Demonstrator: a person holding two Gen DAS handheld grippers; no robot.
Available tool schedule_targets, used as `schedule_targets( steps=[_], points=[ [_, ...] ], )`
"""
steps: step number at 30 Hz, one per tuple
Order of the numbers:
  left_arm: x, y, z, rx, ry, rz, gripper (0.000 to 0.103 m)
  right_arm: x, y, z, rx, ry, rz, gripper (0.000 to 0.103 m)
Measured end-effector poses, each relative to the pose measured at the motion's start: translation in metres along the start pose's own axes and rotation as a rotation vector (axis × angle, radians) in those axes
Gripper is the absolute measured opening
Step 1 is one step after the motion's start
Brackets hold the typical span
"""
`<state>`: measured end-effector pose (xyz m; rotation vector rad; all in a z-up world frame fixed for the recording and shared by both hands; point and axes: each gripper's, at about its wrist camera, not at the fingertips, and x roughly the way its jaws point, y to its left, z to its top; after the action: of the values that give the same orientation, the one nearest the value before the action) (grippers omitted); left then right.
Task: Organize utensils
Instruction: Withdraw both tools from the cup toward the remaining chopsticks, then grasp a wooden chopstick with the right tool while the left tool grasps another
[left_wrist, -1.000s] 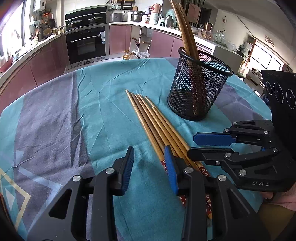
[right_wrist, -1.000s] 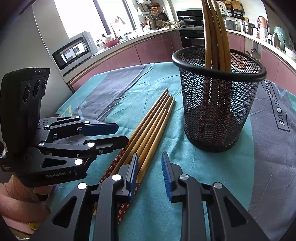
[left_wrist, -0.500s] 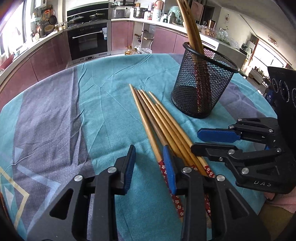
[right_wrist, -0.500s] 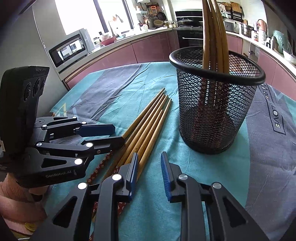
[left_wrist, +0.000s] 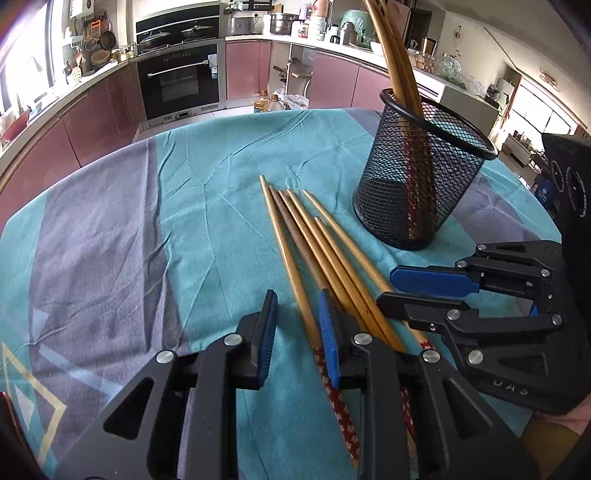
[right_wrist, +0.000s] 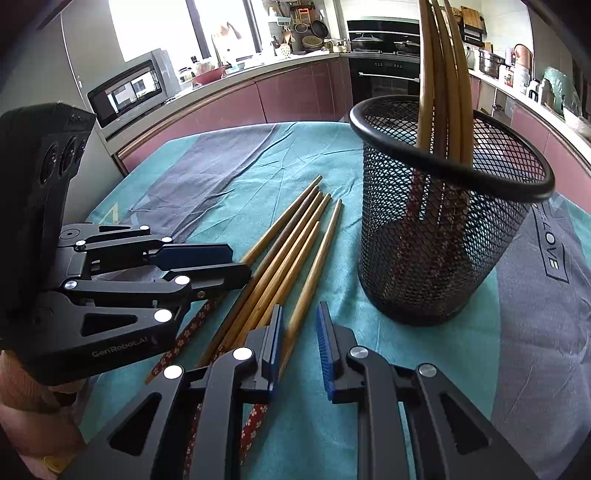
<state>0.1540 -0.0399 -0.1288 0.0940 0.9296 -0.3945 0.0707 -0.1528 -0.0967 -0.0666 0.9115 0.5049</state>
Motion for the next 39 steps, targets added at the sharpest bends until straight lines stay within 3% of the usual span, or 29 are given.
schedule_targets(
  steps=[7,11,17,25,39],
  points=[
    [0.006,0.003,0.007,-0.024,-0.002,0.001,0.020,0.000,-0.009,0.000,0.048,-0.012,0.018,0.011],
    [0.005,0.006,0.004,-0.063,-0.008,-0.016,0.010,-0.002,-0.016,-0.002,0.092,-0.018,0.039,0.008],
    [-0.004,0.011,-0.002,-0.114,-0.030,-0.022,0.008,-0.007,-0.023,-0.004,0.128,-0.034,0.056,0.006],
    [-0.017,0.008,-0.014,-0.102,-0.026,-0.054,0.008,-0.019,-0.020,-0.006,0.101,-0.052,0.095,0.006],
    [-0.008,0.002,-0.015,-0.038,0.019,-0.072,0.012,-0.005,-0.008,-0.004,0.037,0.017,0.086,0.007]
  ],
)
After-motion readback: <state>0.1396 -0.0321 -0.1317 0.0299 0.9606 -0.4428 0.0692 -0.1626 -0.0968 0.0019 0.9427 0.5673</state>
